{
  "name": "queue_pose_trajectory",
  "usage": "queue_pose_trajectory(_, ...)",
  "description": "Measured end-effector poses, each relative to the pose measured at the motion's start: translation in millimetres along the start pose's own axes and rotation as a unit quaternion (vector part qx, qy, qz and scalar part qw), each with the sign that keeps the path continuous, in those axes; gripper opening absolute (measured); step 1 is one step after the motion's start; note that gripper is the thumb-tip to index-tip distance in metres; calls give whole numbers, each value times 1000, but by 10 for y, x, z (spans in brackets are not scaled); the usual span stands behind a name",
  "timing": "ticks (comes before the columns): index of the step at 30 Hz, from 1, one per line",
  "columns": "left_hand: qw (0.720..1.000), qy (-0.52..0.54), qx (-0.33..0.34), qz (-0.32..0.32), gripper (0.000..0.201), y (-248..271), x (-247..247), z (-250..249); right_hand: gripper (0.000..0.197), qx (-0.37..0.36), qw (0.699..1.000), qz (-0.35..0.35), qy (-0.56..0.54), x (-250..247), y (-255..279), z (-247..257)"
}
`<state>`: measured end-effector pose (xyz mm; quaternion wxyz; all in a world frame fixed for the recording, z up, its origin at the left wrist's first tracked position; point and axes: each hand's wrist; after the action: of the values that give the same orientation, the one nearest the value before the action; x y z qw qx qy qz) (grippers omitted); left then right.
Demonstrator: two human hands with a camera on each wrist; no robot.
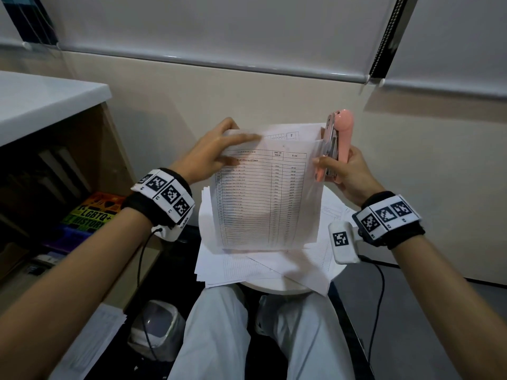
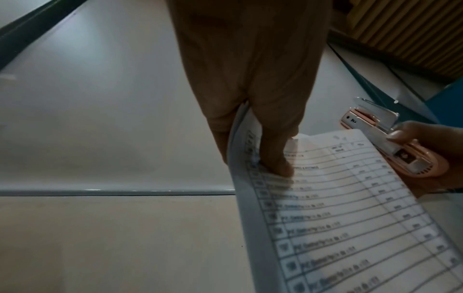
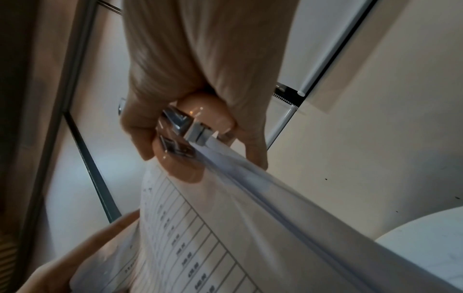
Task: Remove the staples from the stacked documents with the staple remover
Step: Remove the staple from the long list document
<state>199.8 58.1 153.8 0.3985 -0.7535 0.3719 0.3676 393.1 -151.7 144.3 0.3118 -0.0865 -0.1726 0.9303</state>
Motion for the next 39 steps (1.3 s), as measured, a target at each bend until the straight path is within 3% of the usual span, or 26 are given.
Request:
queue_pose_trajectory(7, 997, -22, -51, 51, 69, -3, 21, 1, 37, -17, 1000, 16, 18, 52, 7, -10)
queue_pose_trajectory(10, 996, -17, -74, 49, 55, -16, 28, 10, 52, -14, 1000, 11, 8, 73, -2, 7)
queue_pose_trajectory(13, 993, -11, -112, 45, 37, -24, 10, 101, 48, -15, 1000, 7, 16, 41, -40, 38)
queue_pose_trajectory(17, 983, 131, -128, 14, 41, 108, -177, 265, 22, -23, 1000, 2, 16, -57, -140, 107)
queue_pose_trajectory(21, 964, 247, -94, -22, 26, 415, -483, 416, 21, -1, 1000, -23, -18, -176, -354, 90)
queue_pose_trajectory(24, 942, 300, -109, -104, 17, 567, -685, 602, 19, 48, 998, -45, -7, -185, -560, -158)
queue_pose_trajectory(28, 901, 384, -86, -181, 37, 657, -874, 740, 37, 131, 989, -57, 35, -56, -735, -855)
queue_pose_trajectory(31, 892, 374, -127, -219, 40, 656, -759, 746, 35, 155, 979, -43, 128, 81, -759, -1439)
queue_pose_trajectory(35, 903, 331, -175, -210, 43, 645, -335, 743, 26, 131, 960, -79, 234, 159, -713, -1903)
queue_pose_trajectory(39, 883, 374, -214, -186, 36, 633, 19, 733, 22, 84, 977, -133, 142, 177, -544, -1762)
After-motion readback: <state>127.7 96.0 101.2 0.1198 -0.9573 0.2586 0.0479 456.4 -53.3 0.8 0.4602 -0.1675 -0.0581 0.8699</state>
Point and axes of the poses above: each hand's wrist, its own y-axis away from the middle knuckle, its own x-axis out of the palm, z = x × y, and after that the axes turned 13 degrees about -x, right-handed
